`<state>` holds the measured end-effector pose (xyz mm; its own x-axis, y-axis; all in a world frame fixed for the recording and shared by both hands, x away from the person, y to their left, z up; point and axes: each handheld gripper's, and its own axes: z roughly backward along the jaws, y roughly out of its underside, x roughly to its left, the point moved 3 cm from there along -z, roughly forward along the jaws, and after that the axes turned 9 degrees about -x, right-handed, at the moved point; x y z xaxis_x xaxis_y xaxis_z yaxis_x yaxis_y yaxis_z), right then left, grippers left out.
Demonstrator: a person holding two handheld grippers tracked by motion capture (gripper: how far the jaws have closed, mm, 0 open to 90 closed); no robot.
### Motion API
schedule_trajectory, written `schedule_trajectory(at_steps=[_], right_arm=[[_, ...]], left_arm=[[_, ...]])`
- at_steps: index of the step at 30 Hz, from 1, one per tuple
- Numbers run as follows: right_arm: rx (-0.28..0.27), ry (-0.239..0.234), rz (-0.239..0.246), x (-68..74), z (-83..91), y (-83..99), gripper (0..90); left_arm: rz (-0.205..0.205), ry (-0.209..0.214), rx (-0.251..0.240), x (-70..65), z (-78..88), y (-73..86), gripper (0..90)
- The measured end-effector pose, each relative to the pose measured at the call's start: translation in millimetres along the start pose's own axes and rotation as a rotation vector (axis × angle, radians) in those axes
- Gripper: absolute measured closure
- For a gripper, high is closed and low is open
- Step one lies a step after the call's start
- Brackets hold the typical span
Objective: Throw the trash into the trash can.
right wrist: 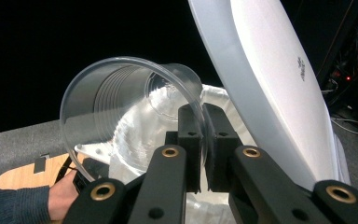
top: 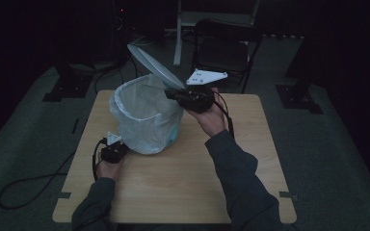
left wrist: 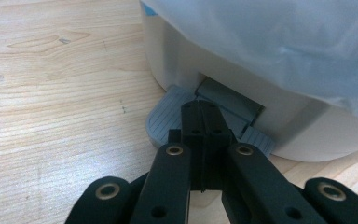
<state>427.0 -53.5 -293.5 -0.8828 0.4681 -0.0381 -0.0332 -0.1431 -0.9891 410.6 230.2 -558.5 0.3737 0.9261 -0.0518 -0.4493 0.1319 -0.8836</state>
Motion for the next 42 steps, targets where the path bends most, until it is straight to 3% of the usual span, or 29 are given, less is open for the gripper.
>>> schedule_trajectory(at_steps=[29, 42], right_arm=[[0.028, 0.029, -0.007, 1.9, -22.7, 2.2, 86.3], [0.027, 0.038, -0.012, 1.0, -24.6, 2.5, 86.3]], left_arm=[[0.001, 0.000, 0.001, 0.1, 0.1, 0.0, 90.0], [0.001, 0.000, 0.000, 0.0, 0.0, 0.0, 90.0]])
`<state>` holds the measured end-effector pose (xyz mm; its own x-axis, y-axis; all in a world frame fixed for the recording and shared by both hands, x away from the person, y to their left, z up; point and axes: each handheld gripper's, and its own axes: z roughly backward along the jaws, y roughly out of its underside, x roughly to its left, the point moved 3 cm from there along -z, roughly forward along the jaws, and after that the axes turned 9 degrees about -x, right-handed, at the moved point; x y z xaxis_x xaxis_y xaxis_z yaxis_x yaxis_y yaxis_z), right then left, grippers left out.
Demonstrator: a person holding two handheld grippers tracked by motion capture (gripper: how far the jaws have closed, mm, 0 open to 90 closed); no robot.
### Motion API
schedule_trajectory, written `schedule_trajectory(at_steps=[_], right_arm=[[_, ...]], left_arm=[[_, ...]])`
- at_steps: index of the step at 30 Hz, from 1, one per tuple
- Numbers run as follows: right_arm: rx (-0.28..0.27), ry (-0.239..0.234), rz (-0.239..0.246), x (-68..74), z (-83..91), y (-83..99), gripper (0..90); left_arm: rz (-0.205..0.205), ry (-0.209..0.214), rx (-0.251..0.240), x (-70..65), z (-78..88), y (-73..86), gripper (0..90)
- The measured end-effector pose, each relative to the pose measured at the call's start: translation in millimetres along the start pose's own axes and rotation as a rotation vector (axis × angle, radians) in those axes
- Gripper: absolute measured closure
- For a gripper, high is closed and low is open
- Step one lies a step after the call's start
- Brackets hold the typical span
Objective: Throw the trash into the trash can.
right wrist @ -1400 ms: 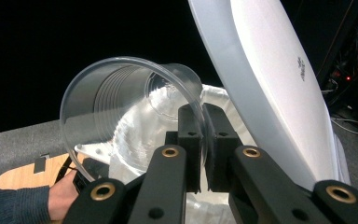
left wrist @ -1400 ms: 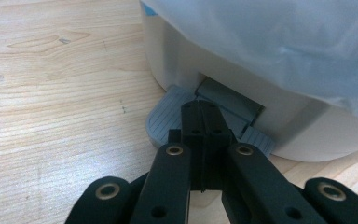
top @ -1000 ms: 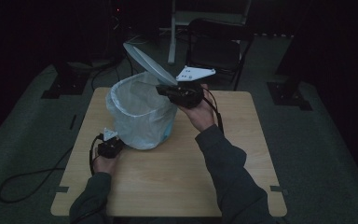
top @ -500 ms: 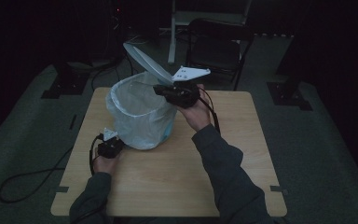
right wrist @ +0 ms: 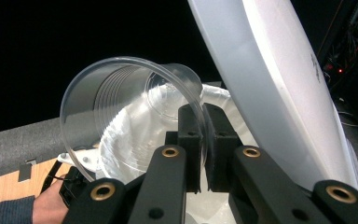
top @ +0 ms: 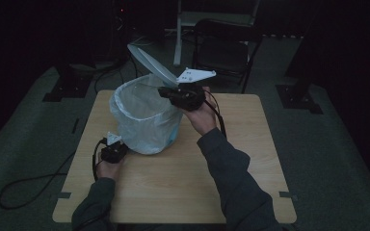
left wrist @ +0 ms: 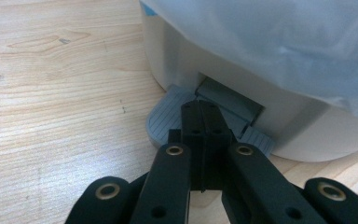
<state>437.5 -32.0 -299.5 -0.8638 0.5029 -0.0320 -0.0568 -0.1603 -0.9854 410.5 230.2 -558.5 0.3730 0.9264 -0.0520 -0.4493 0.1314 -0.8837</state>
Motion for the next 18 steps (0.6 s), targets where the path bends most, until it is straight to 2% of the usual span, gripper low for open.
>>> schedule_trajectory(at_steps=[18], right_arm=[[-0.004, 0.007, 0.002, 0.3, -1.9, -0.9, 86.2]], left_arm=[[0.000, -0.001, 0.000, -0.1, 0.0, 0.0, 90.0]])
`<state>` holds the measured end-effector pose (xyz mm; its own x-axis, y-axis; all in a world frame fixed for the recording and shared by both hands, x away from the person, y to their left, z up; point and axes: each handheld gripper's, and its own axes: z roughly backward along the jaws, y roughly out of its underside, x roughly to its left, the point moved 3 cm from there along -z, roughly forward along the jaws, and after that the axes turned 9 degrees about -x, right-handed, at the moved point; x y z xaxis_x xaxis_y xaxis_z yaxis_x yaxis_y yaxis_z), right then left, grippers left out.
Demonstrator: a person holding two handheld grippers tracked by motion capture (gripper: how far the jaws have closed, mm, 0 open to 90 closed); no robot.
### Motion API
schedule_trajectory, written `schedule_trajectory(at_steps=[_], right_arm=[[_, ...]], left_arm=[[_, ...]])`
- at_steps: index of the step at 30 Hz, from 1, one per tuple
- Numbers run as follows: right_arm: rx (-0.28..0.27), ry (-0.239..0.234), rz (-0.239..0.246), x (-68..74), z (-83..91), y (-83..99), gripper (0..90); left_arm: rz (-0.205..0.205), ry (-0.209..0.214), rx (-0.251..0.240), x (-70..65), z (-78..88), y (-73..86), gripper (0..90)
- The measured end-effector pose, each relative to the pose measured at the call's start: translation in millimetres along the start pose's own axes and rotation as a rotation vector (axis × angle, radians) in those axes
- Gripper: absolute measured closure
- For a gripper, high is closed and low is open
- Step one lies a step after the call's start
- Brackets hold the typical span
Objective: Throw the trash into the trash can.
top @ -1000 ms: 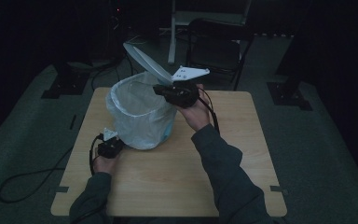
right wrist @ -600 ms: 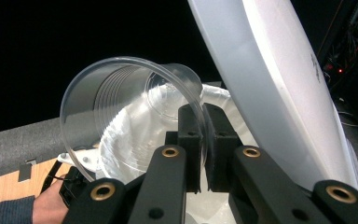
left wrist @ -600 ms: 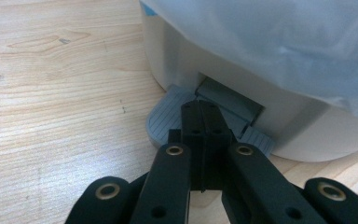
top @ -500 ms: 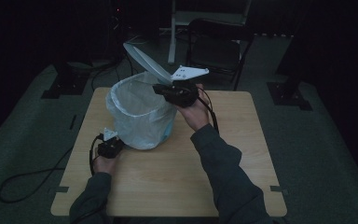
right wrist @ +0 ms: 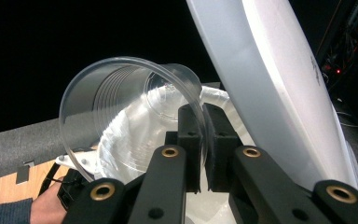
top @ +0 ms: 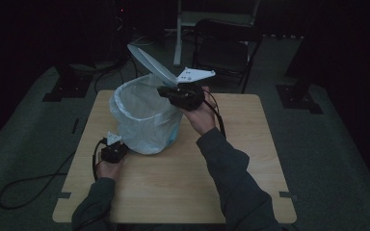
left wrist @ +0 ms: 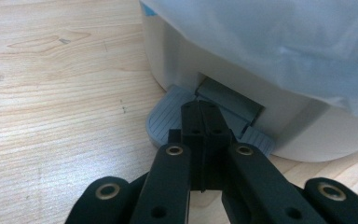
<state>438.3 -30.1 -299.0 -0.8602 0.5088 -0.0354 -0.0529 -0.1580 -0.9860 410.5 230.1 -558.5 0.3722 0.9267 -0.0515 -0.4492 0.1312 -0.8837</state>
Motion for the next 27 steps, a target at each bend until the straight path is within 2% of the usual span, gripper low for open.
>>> schedule_trajectory(at_steps=[5, 6, 7, 9, 10, 11, 15, 22, 27], right_arm=[[0.004, -0.008, 0.005, 1.2, -1.0, -0.5, 86.3], [0.016, 0.007, 0.029, 3.0, -2.1, -0.3, 83.6], [0.016, 0.007, 0.029, 3.0, -2.1, -0.3, 83.6], [0.010, -0.036, 0.041, 6.2, -2.6, -0.1, 65.4], [0.013, -0.036, 0.059, 8.1, -2.8, -0.1, 59.4], [0.016, -0.033, 0.068, 9.5, -2.9, -0.1, 58.3], [0.019, -0.037, 0.093, 12.9, -2.9, -0.6, 56.9], [-0.001, -0.046, 0.083, 13.1, 1.7, -1.6, 57.1], [-0.005, -0.068, 0.082, 17.8, 8.1, 1.9, 58.1]], left_arm=[[0.000, 0.000, 0.000, 0.0, 0.0, 0.0, 90.0], [0.000, 0.000, 0.000, 0.0, 0.0, 0.0, 90.0], [0.000, 0.000, 0.000, 0.0, 0.0, 0.0, 90.0], [0.001, 0.000, 0.000, 0.0, 0.0, 0.0, 90.0], [0.000, 0.000, 0.000, 0.0, 0.0, 0.0, 90.0], [0.000, 0.000, 0.000, 0.0, 0.0, 0.0, 90.0], [0.000, 0.001, 0.001, 0.0, 0.1, 0.0, 90.0], [0.000, 0.001, 0.001, 0.0, 0.1, 0.0, 90.0], [0.003, 0.003, 0.002, 0.3, 0.1, 0.0, 90.0]])
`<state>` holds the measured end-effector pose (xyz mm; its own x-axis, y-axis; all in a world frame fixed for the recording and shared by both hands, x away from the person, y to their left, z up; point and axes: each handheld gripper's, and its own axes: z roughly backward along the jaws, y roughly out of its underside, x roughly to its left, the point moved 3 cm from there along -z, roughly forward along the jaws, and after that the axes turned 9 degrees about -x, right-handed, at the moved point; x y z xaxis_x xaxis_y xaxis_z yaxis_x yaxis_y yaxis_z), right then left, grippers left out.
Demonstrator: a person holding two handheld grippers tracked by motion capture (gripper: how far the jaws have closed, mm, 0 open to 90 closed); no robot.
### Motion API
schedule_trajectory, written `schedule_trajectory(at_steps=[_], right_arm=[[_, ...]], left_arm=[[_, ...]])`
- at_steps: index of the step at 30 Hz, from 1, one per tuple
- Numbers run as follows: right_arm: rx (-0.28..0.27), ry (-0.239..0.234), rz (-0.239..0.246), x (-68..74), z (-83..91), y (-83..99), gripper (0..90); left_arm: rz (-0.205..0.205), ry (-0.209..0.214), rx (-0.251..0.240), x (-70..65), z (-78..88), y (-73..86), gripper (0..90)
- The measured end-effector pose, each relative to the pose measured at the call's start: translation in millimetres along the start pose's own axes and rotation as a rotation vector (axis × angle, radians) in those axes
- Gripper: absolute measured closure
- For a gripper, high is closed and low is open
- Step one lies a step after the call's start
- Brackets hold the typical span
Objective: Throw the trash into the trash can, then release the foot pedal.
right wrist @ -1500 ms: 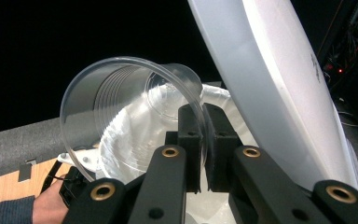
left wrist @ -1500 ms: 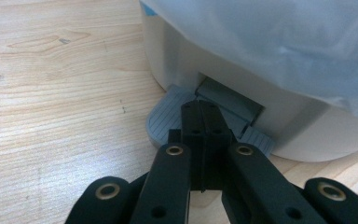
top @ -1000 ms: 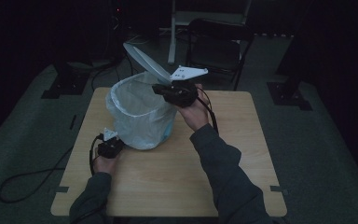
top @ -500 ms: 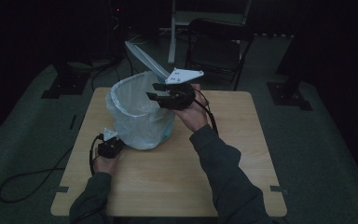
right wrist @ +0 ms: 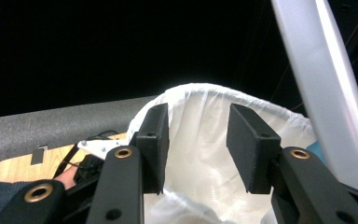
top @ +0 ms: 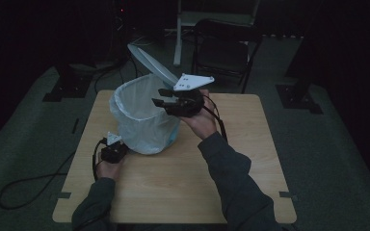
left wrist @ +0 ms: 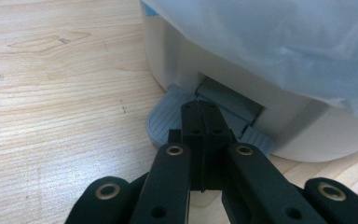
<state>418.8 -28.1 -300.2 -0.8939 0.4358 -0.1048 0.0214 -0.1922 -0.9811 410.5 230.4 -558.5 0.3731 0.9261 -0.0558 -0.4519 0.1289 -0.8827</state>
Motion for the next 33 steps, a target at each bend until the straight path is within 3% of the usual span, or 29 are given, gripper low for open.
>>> schedule_trajectory(at_steps=[18, 33], right_arm=[[-0.003, 0.016, -0.002, 5.5, 25.9, 19.4, 58.3], [-0.034, 0.073, -0.025, 3.9, 45.5, 38.8, 58.5]], left_arm=[[0.000, -0.002, -0.001, -0.1, -0.1, 0.0, 90.0], [0.024, 0.001, -0.006, 1.3, -0.3, 0.1, 89.4]])
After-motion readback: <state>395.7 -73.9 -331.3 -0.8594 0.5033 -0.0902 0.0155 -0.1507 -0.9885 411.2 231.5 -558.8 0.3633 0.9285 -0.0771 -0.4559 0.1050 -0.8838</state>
